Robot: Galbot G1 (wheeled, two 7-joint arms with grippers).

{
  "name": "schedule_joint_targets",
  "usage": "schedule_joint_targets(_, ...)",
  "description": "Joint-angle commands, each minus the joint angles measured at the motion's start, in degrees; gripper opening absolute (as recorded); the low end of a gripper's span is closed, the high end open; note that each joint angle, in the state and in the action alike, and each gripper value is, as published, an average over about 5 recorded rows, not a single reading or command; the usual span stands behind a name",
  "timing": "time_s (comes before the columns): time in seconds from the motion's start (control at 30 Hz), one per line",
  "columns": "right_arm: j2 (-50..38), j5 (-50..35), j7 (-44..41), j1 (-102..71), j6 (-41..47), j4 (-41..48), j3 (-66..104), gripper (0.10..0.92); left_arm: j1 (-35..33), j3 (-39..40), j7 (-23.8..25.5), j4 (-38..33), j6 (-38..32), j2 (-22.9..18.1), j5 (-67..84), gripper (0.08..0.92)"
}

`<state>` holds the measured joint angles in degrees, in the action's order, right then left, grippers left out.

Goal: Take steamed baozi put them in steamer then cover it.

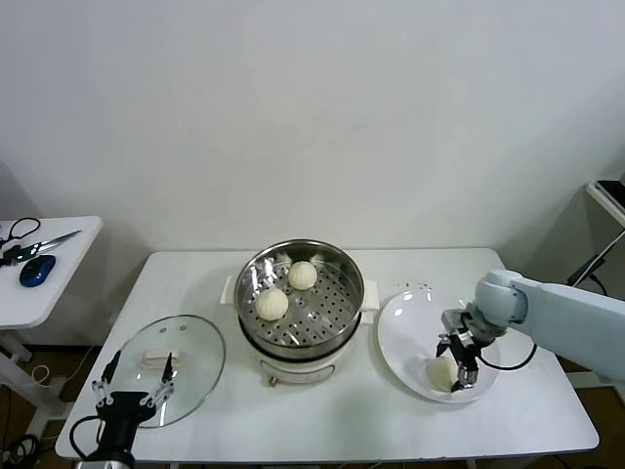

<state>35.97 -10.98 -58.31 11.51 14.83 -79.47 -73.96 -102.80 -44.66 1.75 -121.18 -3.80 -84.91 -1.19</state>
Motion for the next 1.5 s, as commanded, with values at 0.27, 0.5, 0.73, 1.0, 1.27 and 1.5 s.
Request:
schedule_joint_targets(0.27, 0.3, 0.54, -0.8, 1.55, -2.25, 1.2, -0.87, 0.721, 0.02, 0.13, 0.0, -0.12, 0.15, -0.13, -0.45, 0.823)
schedule_joint_targets(0.5, 1.95, 5.24, -3.73, 12.87, -13.51, 0.35, -4.97, 0.705, -0.04, 0.18, 0.01, -0.28, 0.25, -0.06, -0.47, 0.823)
schedule_joint_targets(0.73, 8.63, 12.68, -5.3, 30.07, -30.23, 0.25, -10.52, 0.704, -0.09, 0.24, -0.16, -0.21, 0.69, -0.02, -0.6, 0.823)
schedule_joint_targets(1.0, 18.98, 11.38, -6.09, 40.48, -41.7, 0.91, -12.74, 0.704, 0.23, 0.52, -0.43, -0.01, 1.51, 0.26, -1.16, 0.823)
schedule_joint_targets(1.27, 30.93, 13.35, -6.35, 38.38, -45.85, 3.14, -7.2, 0.704, 0.78, 0.95, -0.82, 0.02, 2.21, -0.13, -1.54, 0.823)
schedule_joint_targets(1.5, 39.57, 13.74, -6.2, 31.23, -44.03, 3.18, -6.57, 0.704, 0.49, 0.72, -0.81, -0.11, 2.1, -0.05, -1.09, 0.823)
